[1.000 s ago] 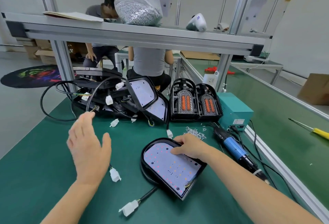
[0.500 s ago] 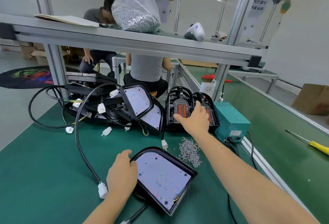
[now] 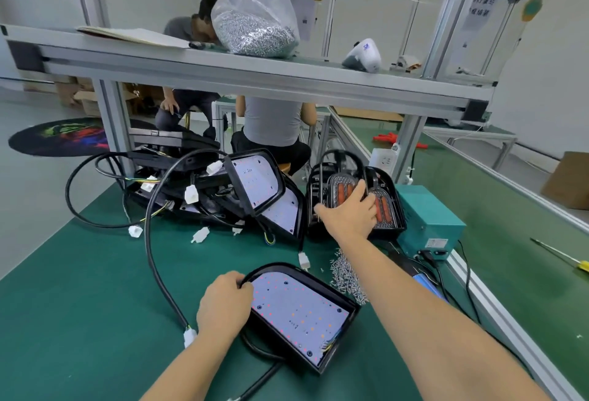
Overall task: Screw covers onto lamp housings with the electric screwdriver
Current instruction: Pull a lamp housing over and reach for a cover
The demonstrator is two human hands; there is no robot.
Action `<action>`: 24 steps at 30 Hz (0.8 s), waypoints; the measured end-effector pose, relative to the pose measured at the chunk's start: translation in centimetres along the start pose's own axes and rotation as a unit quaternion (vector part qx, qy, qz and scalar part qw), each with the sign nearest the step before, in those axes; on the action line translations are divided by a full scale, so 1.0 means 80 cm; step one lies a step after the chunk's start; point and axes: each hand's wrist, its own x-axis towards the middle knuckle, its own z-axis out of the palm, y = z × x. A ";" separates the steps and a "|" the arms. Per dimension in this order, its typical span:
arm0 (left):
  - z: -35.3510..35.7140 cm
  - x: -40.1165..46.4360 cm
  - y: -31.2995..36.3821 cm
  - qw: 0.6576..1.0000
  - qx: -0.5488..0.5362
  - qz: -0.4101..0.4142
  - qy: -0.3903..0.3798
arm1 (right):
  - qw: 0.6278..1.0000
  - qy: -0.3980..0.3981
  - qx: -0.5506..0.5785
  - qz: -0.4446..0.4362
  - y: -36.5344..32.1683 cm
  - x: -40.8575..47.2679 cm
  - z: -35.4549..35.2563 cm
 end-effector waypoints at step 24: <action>-0.003 -0.002 -0.002 0.873 -0.442 -0.108 -0.176 | 0.933 -0.206 -0.146 -0.258 0.094 -0.225 -0.069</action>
